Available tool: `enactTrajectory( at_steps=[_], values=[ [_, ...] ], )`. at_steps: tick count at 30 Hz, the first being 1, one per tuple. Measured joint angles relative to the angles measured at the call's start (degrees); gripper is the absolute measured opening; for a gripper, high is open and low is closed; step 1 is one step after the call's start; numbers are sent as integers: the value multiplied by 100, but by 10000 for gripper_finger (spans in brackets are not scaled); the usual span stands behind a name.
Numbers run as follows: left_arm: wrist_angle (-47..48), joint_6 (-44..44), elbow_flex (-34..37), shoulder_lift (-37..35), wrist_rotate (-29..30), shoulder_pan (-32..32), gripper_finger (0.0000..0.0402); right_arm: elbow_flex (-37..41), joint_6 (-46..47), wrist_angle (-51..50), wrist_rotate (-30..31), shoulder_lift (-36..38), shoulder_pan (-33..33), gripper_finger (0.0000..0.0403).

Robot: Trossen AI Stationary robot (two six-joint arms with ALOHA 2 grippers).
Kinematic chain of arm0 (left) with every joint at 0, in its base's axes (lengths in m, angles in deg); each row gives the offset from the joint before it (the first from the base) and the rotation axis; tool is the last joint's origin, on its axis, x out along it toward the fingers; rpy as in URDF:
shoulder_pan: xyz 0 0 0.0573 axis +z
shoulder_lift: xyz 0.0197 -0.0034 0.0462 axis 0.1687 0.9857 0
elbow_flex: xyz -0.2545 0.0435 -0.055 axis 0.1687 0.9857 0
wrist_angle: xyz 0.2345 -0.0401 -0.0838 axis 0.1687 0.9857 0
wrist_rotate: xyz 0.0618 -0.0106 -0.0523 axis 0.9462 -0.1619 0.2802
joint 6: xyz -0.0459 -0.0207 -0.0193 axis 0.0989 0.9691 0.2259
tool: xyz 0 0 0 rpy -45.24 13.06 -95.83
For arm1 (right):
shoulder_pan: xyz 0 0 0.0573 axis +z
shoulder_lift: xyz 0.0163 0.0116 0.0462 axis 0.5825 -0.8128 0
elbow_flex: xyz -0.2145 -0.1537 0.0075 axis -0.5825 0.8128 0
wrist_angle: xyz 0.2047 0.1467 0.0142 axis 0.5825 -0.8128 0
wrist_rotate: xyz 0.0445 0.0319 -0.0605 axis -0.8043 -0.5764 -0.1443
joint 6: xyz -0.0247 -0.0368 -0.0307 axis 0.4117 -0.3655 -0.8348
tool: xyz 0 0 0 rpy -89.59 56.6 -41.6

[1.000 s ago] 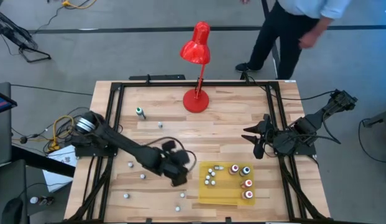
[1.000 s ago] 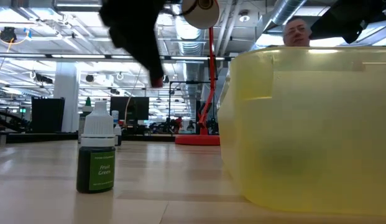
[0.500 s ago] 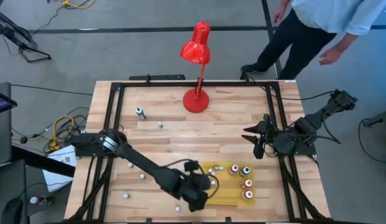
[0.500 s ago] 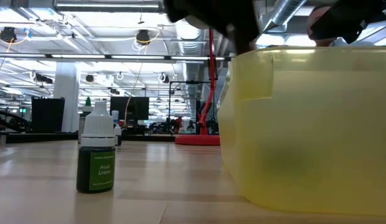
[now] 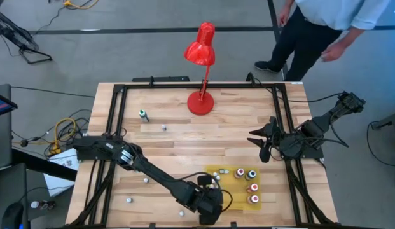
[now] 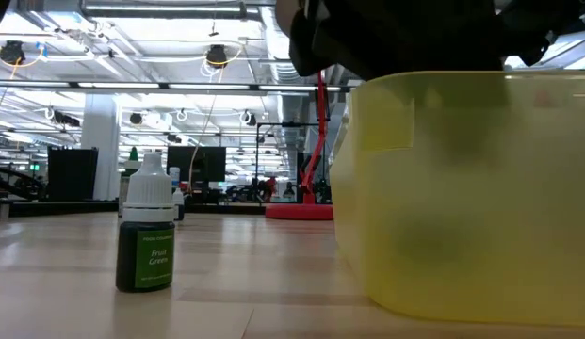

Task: Pick & Place food coloring
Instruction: Put the orange food coloring into the yellow bin

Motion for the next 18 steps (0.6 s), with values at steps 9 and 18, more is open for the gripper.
enactTrajectory(
  at_steps=[9, 18],
  values=[
    [213, -19, 68, 97, -285, 57, 59, 0, 0, -2, -2, -2, 0, 129],
    [282, -188, 53, 184, -441, 136, 69, 0, 0, -2, -1, -1, -2, 129]
  ],
)
